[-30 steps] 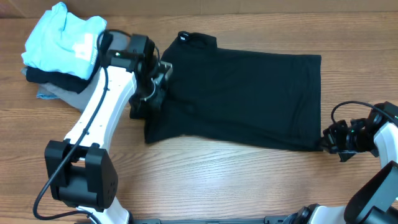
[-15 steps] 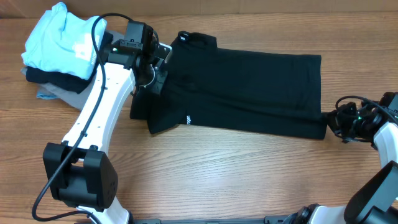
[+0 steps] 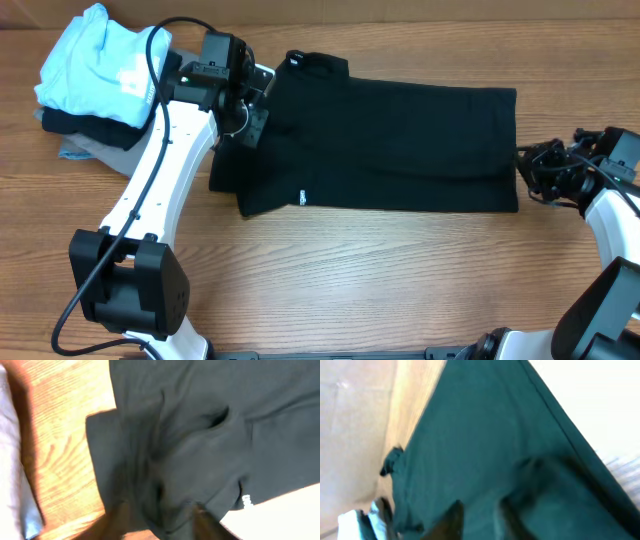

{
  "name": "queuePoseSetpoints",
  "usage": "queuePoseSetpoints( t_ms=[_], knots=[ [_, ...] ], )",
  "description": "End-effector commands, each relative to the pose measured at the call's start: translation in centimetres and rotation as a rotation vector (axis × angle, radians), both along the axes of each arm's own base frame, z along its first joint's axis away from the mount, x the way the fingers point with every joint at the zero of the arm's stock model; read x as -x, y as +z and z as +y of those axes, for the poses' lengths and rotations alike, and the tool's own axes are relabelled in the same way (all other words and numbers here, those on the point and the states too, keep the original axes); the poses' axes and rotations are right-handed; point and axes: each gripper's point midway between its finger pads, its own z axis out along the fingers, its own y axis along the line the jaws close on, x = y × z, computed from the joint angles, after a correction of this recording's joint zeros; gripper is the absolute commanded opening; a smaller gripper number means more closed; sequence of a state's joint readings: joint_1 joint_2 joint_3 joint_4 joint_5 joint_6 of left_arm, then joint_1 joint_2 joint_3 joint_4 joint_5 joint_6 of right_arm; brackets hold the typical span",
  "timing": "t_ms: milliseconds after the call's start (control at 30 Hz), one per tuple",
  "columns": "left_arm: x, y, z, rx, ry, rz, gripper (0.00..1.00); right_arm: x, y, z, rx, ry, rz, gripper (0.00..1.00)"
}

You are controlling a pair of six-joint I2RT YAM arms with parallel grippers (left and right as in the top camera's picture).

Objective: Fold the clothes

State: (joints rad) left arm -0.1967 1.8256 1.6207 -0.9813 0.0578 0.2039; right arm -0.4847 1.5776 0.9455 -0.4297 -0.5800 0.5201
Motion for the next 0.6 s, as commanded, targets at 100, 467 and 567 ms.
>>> queuePoseSetpoints(
  t_ms=[100, 467, 567],
  knots=[
    [-0.6, 0.4, 1.5, -0.067, 0.033, -0.024, 0.73, 0.1, 0.7, -2.0, 0.002, -0.051, -0.011, 0.47],
    [3.9, -1.6, 2.2, -0.058, 0.07, 0.178, 0.81, 8.9, -4.8, -1.6, 0.083, -0.074, 0.449, 0.56],
    [5.4, -3.9, 2.5, -0.062, 0.106, 0.239, 0.79, 9.7, -6.1, -0.8, 0.094, -0.054, 0.481, 0.55]
  ],
)
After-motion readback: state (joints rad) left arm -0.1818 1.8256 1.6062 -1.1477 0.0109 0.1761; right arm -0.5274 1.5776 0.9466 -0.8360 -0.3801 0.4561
